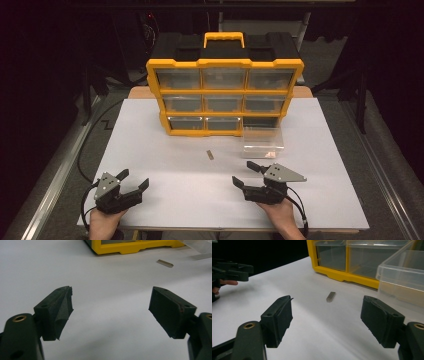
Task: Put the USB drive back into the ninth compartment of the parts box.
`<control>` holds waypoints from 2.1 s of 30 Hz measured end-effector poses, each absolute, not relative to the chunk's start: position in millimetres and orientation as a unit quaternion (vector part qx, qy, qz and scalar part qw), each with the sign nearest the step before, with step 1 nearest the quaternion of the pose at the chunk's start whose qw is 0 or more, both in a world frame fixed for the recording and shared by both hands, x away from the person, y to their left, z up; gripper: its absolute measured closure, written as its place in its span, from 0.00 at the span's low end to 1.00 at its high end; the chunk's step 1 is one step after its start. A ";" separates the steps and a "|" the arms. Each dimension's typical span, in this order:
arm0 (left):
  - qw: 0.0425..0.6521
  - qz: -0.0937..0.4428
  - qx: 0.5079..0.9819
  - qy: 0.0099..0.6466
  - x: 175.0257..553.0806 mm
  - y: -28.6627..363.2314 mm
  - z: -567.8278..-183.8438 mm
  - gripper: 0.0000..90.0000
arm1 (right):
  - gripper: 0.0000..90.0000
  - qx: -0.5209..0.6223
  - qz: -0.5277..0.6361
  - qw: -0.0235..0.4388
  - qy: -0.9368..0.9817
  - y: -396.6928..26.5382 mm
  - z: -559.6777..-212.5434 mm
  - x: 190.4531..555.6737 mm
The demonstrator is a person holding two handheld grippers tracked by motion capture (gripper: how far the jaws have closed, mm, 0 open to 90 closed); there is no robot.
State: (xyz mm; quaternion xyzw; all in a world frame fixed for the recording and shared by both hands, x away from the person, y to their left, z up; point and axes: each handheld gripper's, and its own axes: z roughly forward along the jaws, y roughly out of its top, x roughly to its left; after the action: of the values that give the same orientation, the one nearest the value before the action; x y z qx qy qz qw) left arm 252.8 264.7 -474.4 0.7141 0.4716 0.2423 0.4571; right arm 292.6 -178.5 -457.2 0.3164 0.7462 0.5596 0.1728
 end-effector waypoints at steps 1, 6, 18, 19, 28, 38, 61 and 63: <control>0.457 0.242 0.714 0.472 252.8 264.7 -474.4 0.22 | 0.29 0.316 0.560 0.173 0.746 -178.5 -457.2 292.6; 0.458 0.242 0.714 0.471 252.7 264.7 -474.3 0.22 | 0.29 0.309 0.556 0.168 0.753 -167.4 -458.8 295.0; 0.458 0.242 0.714 0.471 252.7 264.7 -474.3 0.22 | 0.29 0.303 0.547 0.168 0.762 -148.9 -456.6 304.7; 0.458 0.242 0.714 0.471 252.8 264.7 -474.3 0.22 | 0.29 0.303 0.545 0.167 0.764 -146.8 -456.5 306.0; 0.459 0.241 0.714 0.471 252.8 264.8 -474.4 0.22 | 0.32 0.307 0.535 0.160 0.771 -131.7 -457.5 317.4; 0.460 0.238 0.714 0.471 252.9 264.8 -474.4 0.22 | 0.33 0.321 0.522 0.163 0.773 -123.3 -452.6 331.1; 0.461 0.236 0.715 0.470 252.9 264.9 -474.3 0.22 | 0.40 0.346 0.456 0.125 0.811 -94.7 -438.2 360.2; 0.462 0.236 0.715 0.469 252.8 264.8 -474.3 0.22 | 0.41 0.344 0.444 0.116 0.819 -91.5 -437.3 363.4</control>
State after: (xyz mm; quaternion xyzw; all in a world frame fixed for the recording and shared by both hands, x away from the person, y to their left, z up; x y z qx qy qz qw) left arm 252.8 264.8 -474.3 0.7146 0.4694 0.2363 0.4618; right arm 363.4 -91.5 -437.3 0.3443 0.8190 0.4442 0.1158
